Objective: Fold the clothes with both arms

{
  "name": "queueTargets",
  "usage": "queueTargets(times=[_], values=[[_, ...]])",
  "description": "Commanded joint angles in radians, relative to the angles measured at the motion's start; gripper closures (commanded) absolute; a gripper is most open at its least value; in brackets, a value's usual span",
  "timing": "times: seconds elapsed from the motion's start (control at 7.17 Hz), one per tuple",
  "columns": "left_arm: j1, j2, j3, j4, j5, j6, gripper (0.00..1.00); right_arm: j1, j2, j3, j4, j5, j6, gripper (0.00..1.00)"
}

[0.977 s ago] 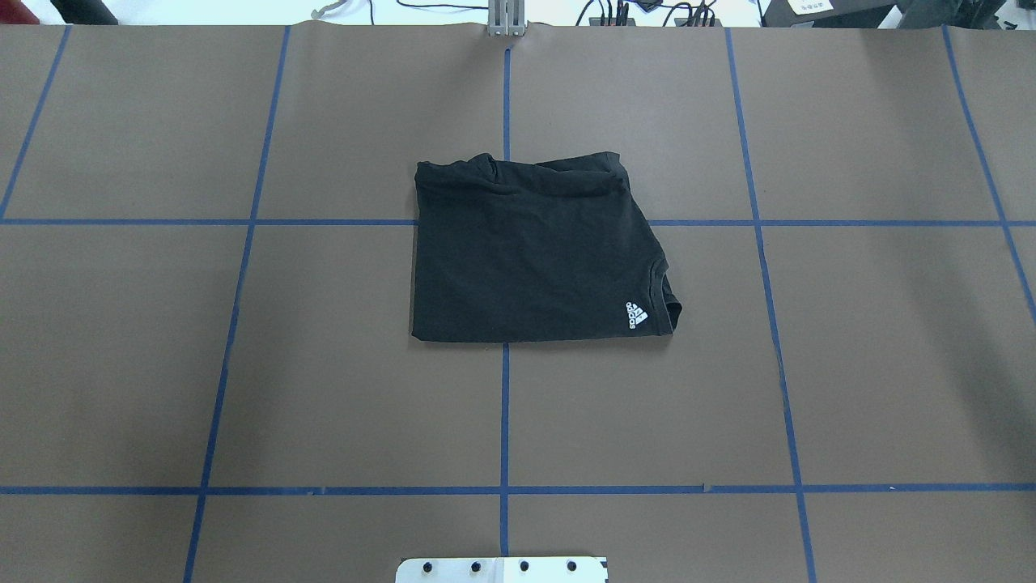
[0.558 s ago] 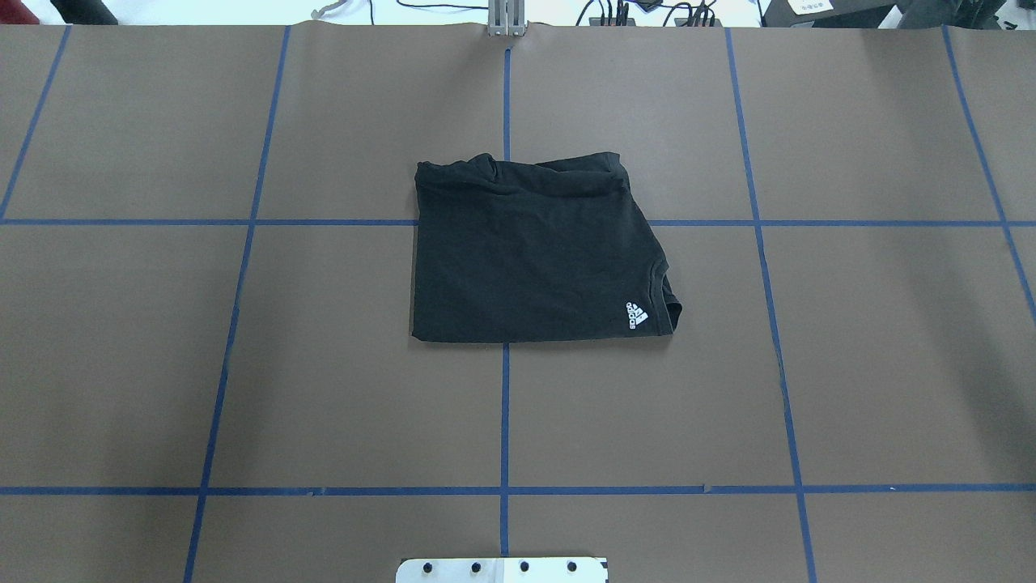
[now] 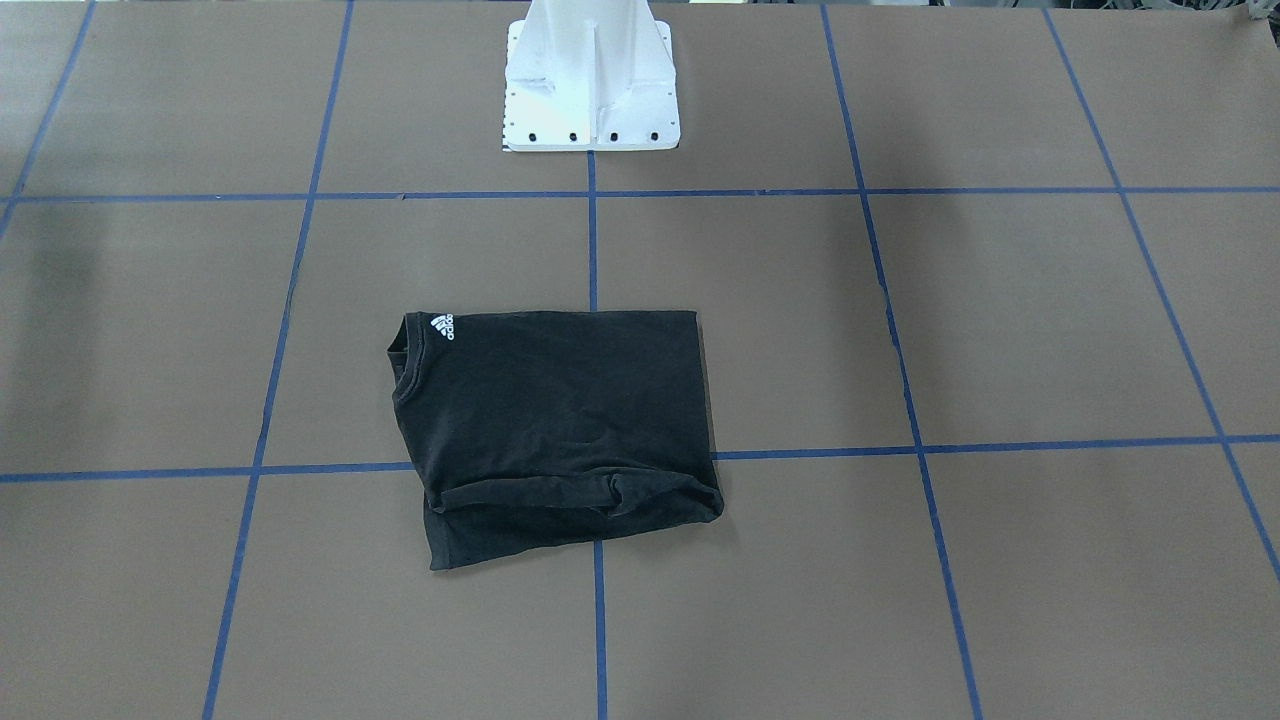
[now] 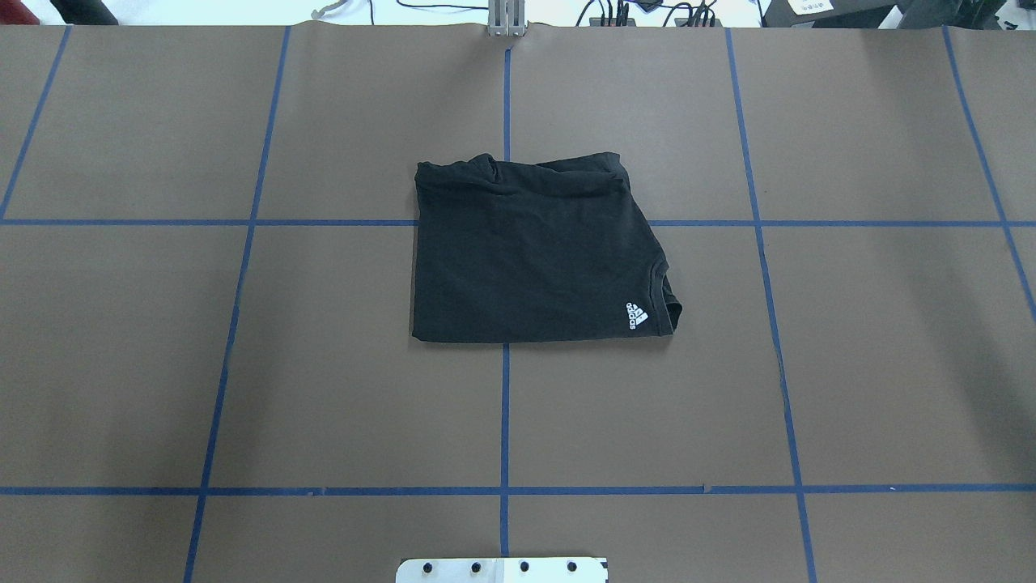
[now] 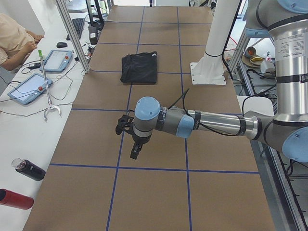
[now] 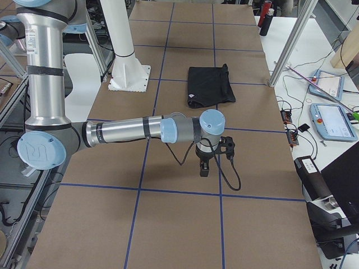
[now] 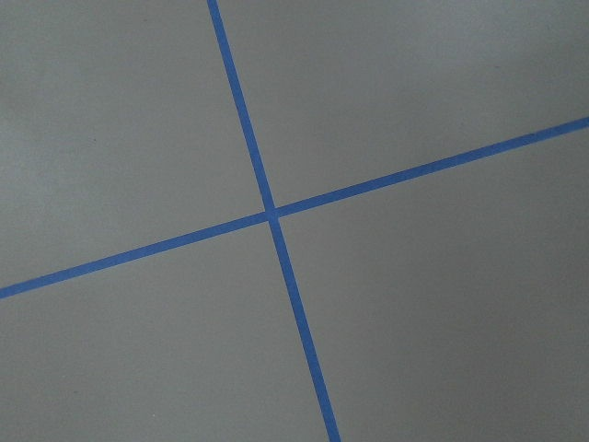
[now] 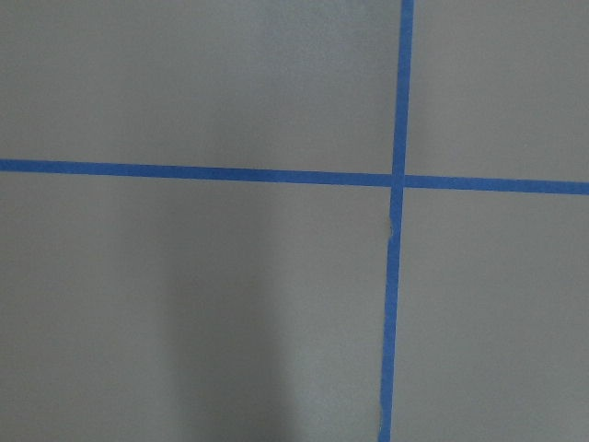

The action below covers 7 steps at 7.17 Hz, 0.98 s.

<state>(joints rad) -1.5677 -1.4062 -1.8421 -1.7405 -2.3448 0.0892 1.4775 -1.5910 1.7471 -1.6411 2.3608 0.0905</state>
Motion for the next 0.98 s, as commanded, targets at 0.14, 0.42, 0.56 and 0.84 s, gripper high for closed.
queueTargets(times=[0.14, 0.42, 0.56, 0.84], values=[[0.0, 0.006, -0.006, -0.002, -0.008, 0.003, 0.0, 0.0, 0.002, -0.001, 0.004, 0.0, 0.0, 0.0], [0.0, 0.006, -0.02, -0.005, -0.008, 0.003, 0.0, -0.002, 0.006, -0.009, 0.009, 0.014, 0.003, 0.0], [0.0, 0.006, -0.028, -0.002, -0.007, 0.001, 0.0, 0.0, 0.014, -0.012, 0.009, 0.012, 0.003, 0.0], [0.001, 0.0, -0.054, -0.002, -0.007, 0.001, 0.0, 0.0, 0.016, -0.001, 0.012, 0.023, 0.002, 0.0]])
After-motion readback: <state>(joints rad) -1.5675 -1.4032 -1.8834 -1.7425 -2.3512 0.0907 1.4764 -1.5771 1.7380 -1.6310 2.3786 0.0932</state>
